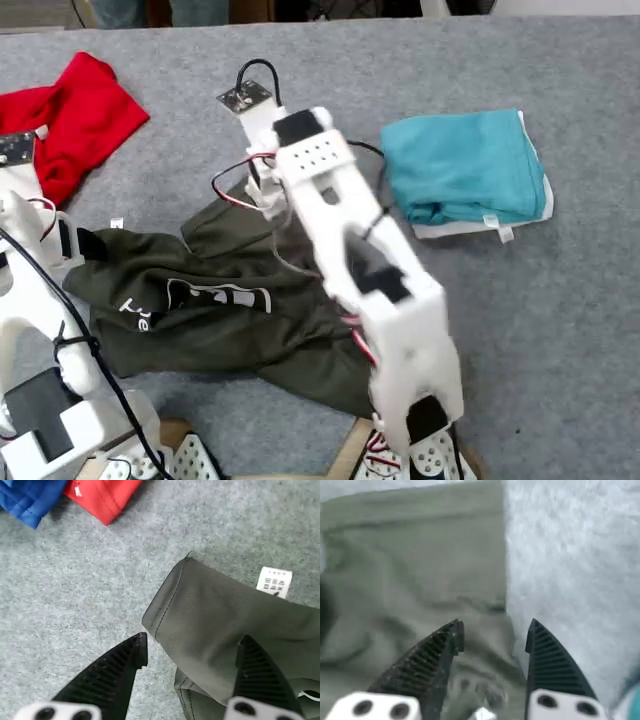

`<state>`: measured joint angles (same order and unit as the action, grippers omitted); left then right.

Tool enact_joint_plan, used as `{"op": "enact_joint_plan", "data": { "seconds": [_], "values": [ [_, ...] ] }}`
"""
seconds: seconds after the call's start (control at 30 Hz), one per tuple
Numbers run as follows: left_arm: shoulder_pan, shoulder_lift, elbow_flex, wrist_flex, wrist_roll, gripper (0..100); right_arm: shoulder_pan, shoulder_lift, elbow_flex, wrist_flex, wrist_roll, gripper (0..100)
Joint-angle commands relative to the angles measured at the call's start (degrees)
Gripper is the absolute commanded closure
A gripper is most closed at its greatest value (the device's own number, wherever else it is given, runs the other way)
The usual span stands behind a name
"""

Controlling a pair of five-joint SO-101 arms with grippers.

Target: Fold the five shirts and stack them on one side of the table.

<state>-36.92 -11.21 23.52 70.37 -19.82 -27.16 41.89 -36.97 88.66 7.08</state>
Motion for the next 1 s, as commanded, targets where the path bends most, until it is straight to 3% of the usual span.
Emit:
{"op": "enact_joint_plan", "data": {
  "seconds": [0.0, 0.1, 0.23, 0.43, 0.7, 0.77, 0.97],
  "values": [
    [-0.04, -0.88, -0.04, -0.26, 0.7, 70, 1.85, 11.56, -15.78, 7.21, -1.14, 79.4],
    [-0.04, -0.88, -0.04, -0.35, 0.7, 70, 2.2, 19.12, -25.45, 12.57, -1.14, 81.2],
    [0.04, -0.88, -0.04, -0.62, 0.44, 70, 3.43, 21.67, -28.97, 12.57, -1.14, 98.5],
    [0.13, -0.88, -0.13, -0.62, 0.44, 70, 9.93, 19.12, -25.71, 12.66, -0.88, 98.4],
    [0.48, -0.44, -0.13, -0.7, 0.44, 70, 15.91, 7.6, -6.9, 12.57, 7.74, 97.8],
    [0.57, -0.44, -0.31, -0.7, 0.44, 70, 16.0, 4.18, -2.15, 12.57, 9.41, 93.1],
    [0.57, -0.62, -0.31, -0.7, 0.44, 70, 17.49, -3.74, 0.92, 12.57, 10.99, 66.7]
  ]
}}
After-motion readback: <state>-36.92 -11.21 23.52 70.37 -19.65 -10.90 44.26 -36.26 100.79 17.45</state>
